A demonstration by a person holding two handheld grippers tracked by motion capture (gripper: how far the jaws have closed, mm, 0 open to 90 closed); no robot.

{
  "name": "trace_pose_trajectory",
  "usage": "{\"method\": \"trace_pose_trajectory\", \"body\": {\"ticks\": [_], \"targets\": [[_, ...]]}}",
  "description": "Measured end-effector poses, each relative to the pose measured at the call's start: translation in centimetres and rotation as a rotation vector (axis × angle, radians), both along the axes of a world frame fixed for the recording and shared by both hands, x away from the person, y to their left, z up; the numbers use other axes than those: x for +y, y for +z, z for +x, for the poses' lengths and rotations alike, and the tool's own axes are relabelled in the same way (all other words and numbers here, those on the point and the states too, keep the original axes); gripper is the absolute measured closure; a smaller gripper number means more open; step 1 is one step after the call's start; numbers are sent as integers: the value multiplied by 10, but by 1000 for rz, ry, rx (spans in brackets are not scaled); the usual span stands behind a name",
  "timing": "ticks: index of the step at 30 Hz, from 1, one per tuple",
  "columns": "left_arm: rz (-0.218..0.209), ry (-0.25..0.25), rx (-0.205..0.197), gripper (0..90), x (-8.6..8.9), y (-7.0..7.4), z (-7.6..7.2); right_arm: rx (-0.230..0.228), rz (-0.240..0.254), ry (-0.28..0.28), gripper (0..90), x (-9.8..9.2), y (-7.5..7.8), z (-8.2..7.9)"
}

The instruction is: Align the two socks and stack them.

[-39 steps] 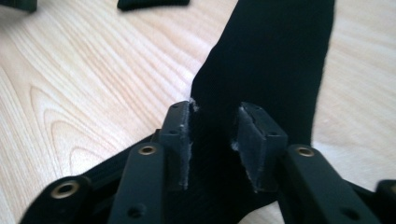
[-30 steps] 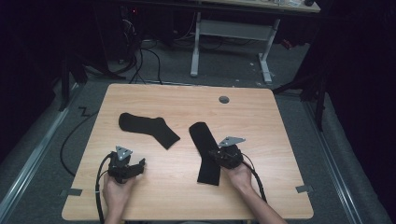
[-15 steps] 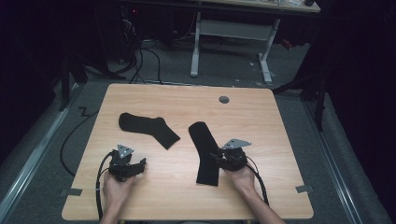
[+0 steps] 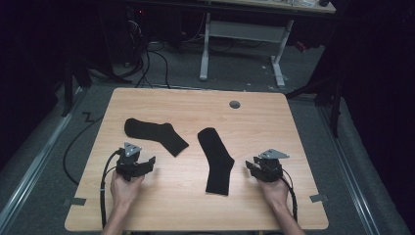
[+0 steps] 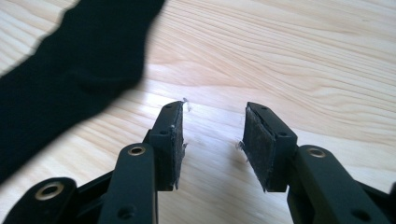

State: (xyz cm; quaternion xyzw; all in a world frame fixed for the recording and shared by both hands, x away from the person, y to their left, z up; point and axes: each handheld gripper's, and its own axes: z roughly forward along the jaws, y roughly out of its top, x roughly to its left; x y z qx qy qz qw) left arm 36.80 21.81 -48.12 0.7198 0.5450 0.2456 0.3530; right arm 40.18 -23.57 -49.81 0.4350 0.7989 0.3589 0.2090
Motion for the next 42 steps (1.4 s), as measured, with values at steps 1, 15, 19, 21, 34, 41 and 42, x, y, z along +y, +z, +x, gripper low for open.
{"method": "trace_pose_trajectory", "body": {"ticks": [1, 15, 19, 21, 34, 41, 42], "targets": [[1, 1, -6, 361, -1, 2, 2, -3, 0, -9, 580, -2, 0, 0], [9, -22, -26, 461, -8, 19, 36, 7, -4, -62, 510, -16, -8, 2], [18, -18, -23, 455, -13, 21, 48, 7, -6, -68, 487, -16, -8, 2], [18, -11, -10, 436, -16, 22, 57, 8, -6, -72, 482, -16, -8, 2], [64, 85, 81, 391, -26, 12, 106, 9, -6, -78, 471, -16, -8, 2], [68, 144, 133, 387, -24, -5, 120, 8, -7, -78, 470, -16, -8, 2], [69, 148, 138, 387, -24, -7, 121, 8, -7, -78, 470, -16, -8, 2]]}}
